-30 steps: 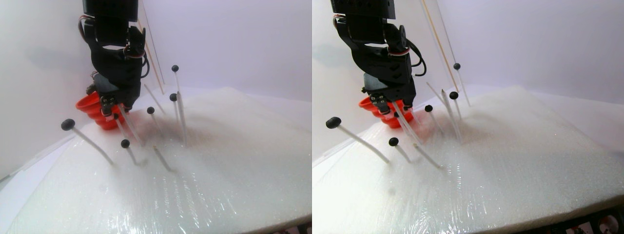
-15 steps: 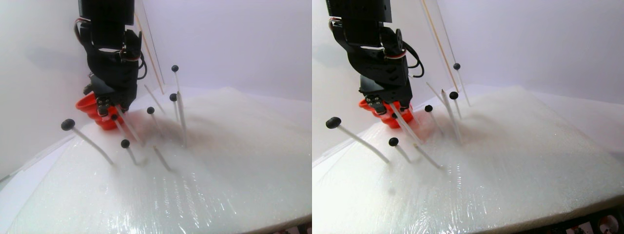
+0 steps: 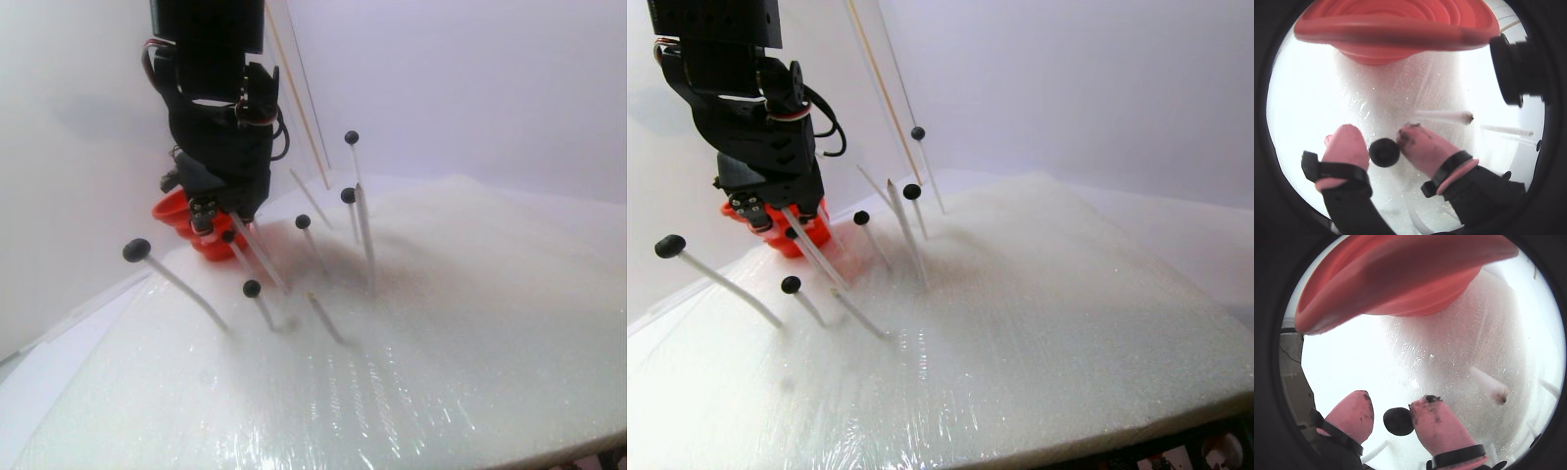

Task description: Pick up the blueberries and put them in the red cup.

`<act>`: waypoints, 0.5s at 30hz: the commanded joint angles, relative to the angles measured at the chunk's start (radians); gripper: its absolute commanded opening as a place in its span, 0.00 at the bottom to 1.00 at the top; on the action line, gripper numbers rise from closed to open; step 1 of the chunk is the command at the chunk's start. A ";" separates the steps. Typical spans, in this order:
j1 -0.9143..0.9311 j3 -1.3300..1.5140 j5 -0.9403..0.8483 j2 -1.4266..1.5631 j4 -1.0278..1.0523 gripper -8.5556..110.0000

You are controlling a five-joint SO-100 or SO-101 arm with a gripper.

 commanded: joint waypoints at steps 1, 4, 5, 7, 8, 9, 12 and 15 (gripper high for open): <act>-0.031 -0.037 -0.026 0.002 -0.025 0.19; -0.023 -0.037 -0.043 -0.005 -0.025 0.19; -0.021 -0.035 -0.049 -0.008 -0.025 0.19; -0.017 -0.035 -0.061 -0.014 -0.026 0.19; -0.015 -0.038 -0.063 -0.017 -0.028 0.19; -0.014 -0.041 -0.064 -0.020 -0.028 0.19; -0.012 -0.049 -0.067 -0.026 -0.031 0.19; -0.009 -0.055 -0.075 -0.037 -0.041 0.17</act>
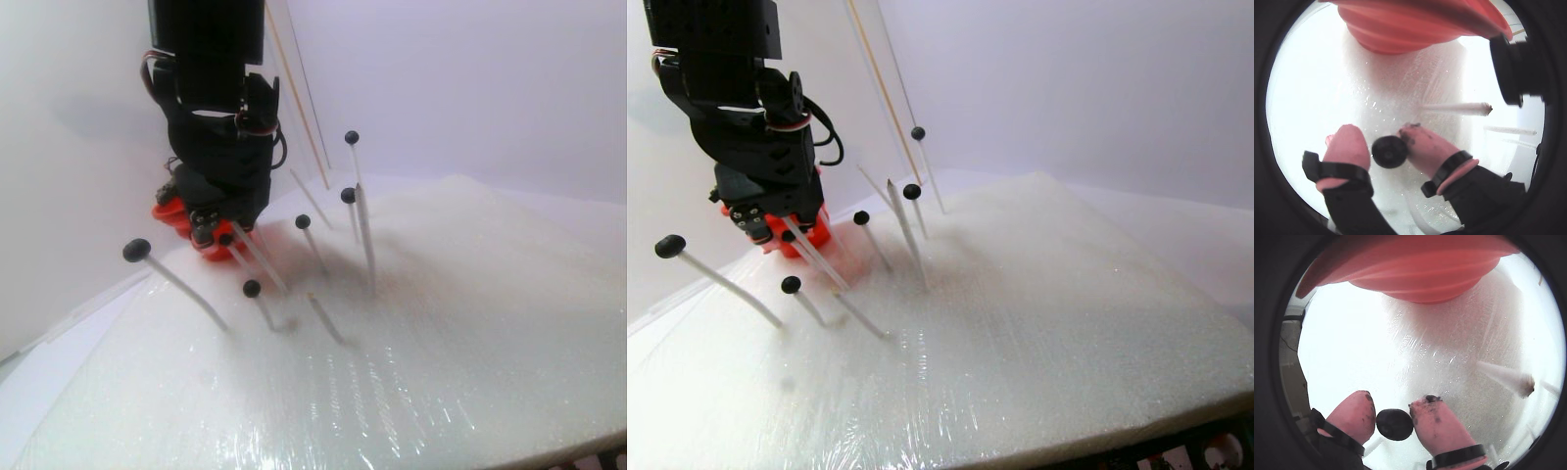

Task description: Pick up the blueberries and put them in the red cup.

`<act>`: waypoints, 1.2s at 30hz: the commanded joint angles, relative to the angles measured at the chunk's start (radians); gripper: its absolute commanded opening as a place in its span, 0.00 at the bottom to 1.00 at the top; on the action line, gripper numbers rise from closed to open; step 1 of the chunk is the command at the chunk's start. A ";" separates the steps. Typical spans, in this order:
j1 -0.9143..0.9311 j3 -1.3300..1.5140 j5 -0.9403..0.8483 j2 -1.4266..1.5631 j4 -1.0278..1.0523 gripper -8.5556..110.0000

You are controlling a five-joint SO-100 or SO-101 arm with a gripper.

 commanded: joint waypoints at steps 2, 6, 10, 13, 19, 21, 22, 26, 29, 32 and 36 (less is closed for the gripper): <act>-0.008 -0.040 -0.014 0.003 -0.038 0.17; -0.008 -0.043 -0.014 0.000 -0.041 0.16; -0.008 -0.044 -0.009 0.005 -0.041 0.16; -0.008 -0.041 -0.008 0.015 -0.041 0.16; -0.008 -0.029 -0.005 0.064 -0.018 0.16; -0.006 -0.023 -0.005 0.083 -0.011 0.15; -0.006 -0.021 -0.005 0.089 -0.009 0.15; -0.003 -0.009 -0.008 0.121 0.003 0.15; 0.000 0.000 -0.006 0.143 0.008 0.15; 0.002 0.009 -0.005 0.164 0.014 0.15; 0.002 0.023 -0.006 0.192 0.021 0.15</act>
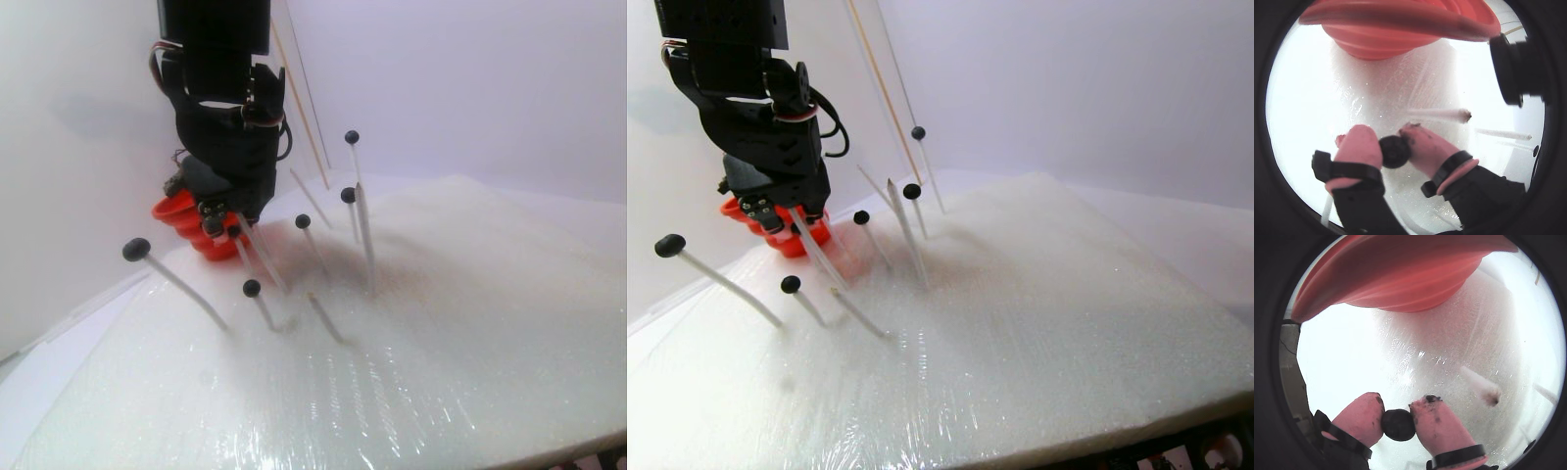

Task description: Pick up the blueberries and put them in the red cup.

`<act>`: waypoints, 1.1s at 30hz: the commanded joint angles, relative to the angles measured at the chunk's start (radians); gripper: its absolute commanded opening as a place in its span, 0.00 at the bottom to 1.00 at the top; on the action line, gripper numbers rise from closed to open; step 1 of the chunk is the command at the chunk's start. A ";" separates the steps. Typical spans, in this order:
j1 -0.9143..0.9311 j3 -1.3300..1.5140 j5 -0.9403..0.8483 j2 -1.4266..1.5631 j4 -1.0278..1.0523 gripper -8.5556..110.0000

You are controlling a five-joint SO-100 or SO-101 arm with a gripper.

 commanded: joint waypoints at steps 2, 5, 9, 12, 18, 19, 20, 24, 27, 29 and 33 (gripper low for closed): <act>-0.015 0.017 0.006 0.160 0.005 0.15; -0.021 0.035 0.011 0.192 0.009 0.15; -0.032 0.060 0.014 0.238 0.023 0.15; -0.035 0.080 0.011 0.264 0.031 0.15; -0.037 0.098 0.008 0.288 0.048 0.15; -0.037 0.101 0.008 0.295 0.049 0.15; -0.038 0.103 0.009 0.301 0.052 0.15; -0.044 0.110 0.014 0.334 0.074 0.15; -0.049 0.112 0.018 0.357 0.089 0.15; -0.051 0.114 0.020 0.371 0.094 0.15; -0.057 0.118 0.021 0.394 0.107 0.15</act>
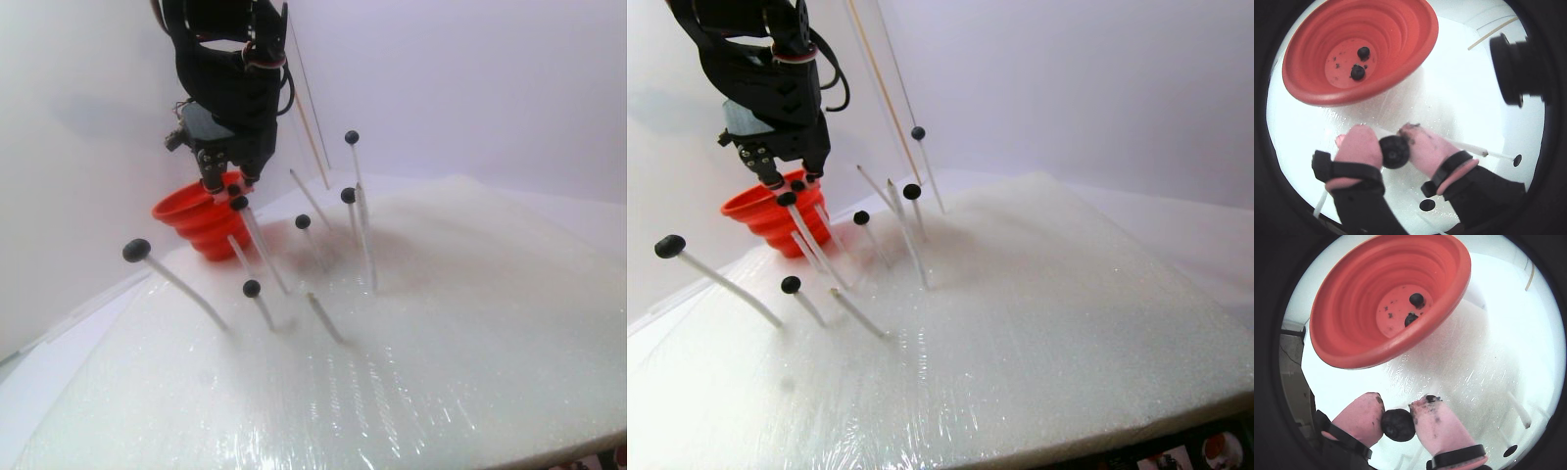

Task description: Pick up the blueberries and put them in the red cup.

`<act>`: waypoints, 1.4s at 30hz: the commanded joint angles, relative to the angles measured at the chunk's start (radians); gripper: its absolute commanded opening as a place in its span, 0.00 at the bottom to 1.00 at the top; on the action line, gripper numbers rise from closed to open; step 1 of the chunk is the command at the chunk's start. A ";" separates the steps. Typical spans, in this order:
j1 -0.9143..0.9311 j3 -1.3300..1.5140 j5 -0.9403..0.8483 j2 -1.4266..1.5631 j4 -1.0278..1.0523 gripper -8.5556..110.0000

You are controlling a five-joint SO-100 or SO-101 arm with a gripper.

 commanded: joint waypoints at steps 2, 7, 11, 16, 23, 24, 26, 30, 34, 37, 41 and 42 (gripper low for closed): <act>-0.063 0.009 0.012 0.127 0.009 0.15; -0.087 0.009 0.023 0.156 0.018 0.15; -0.107 0.005 0.031 0.179 0.029 0.15; -0.137 -0.023 0.041 0.183 0.032 0.15; -0.153 -0.107 0.044 0.098 0.034 0.16; -0.155 -0.118 0.043 0.086 0.032 0.16; -0.155 -0.138 0.040 0.060 0.025 0.16; -0.160 -0.166 0.037 0.023 0.020 0.16; -0.167 -0.192 0.041 -0.008 0.018 0.16; -0.173 -0.215 0.044 -0.029 0.015 0.16; -0.178 -0.244 0.044 -0.057 0.012 0.16; -0.178 -0.249 0.044 -0.064 0.009 0.16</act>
